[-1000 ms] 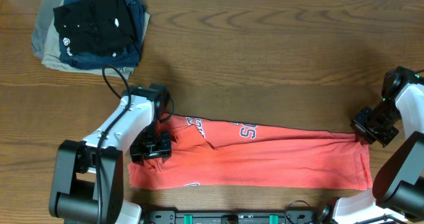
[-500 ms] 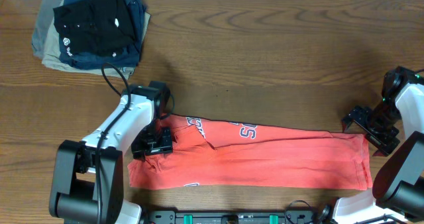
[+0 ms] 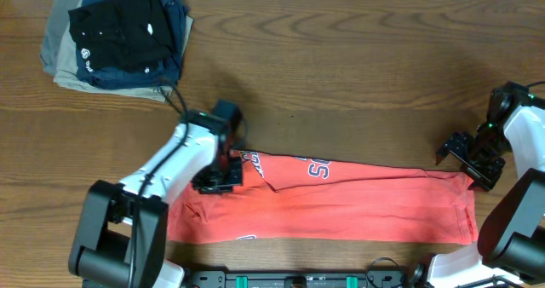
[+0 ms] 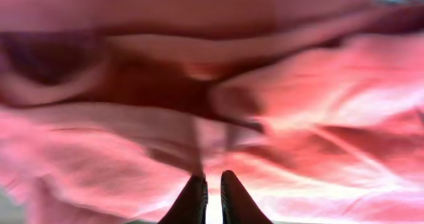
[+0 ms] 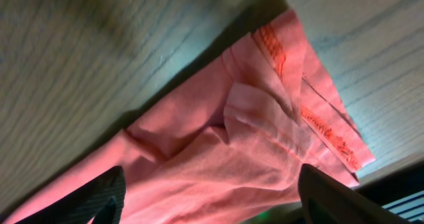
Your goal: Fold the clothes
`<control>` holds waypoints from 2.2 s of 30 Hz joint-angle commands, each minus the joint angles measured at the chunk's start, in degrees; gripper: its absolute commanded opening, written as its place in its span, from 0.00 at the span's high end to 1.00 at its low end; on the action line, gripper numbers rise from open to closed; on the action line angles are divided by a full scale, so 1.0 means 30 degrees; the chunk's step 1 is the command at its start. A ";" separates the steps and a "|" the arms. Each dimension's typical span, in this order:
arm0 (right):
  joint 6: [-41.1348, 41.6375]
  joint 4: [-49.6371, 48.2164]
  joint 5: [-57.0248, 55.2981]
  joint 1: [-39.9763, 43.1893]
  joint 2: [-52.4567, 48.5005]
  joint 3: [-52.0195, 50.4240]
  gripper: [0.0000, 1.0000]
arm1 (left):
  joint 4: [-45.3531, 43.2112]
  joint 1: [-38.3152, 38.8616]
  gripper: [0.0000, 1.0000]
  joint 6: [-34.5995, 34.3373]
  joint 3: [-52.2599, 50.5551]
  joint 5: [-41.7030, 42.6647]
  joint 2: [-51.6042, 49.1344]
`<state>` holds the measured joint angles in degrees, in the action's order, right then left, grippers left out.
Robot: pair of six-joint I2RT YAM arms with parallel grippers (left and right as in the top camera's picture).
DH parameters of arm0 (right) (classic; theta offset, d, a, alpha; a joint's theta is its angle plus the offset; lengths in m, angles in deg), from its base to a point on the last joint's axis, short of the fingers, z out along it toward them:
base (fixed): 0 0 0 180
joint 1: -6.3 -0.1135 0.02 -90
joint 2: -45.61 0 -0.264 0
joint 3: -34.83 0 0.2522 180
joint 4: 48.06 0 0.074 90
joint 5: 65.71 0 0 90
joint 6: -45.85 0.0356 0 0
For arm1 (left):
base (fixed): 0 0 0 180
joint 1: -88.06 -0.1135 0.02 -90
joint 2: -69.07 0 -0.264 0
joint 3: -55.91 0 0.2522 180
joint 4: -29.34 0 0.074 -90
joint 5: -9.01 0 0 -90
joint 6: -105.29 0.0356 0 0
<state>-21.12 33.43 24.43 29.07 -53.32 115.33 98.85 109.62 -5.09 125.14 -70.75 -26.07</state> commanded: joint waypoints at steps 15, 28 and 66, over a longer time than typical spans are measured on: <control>0.1333 -0.1370 -0.2543 0.0444 0.0401 -0.2076 0.60 | -0.0838 -0.0211 0.89 -0.0969 -0.1814 -0.1574 -0.0036; 0.1392 -0.1749 -0.2718 0.0962 0.0401 -0.2011 0.99 | 0.0532 -0.3621 0.94 -0.0809 -0.1858 -0.2885 -0.0036; 0.0124 0.0153 -0.0656 -0.1297 0.0408 -0.0372 0.86 | 0.1341 -0.2412 0.94 0.0889 -0.0291 0.0452 0.8021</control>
<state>-19.59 33.97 22.40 26.95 -53.32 113.30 103.55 98.38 -3.74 123.67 -72.68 -1.54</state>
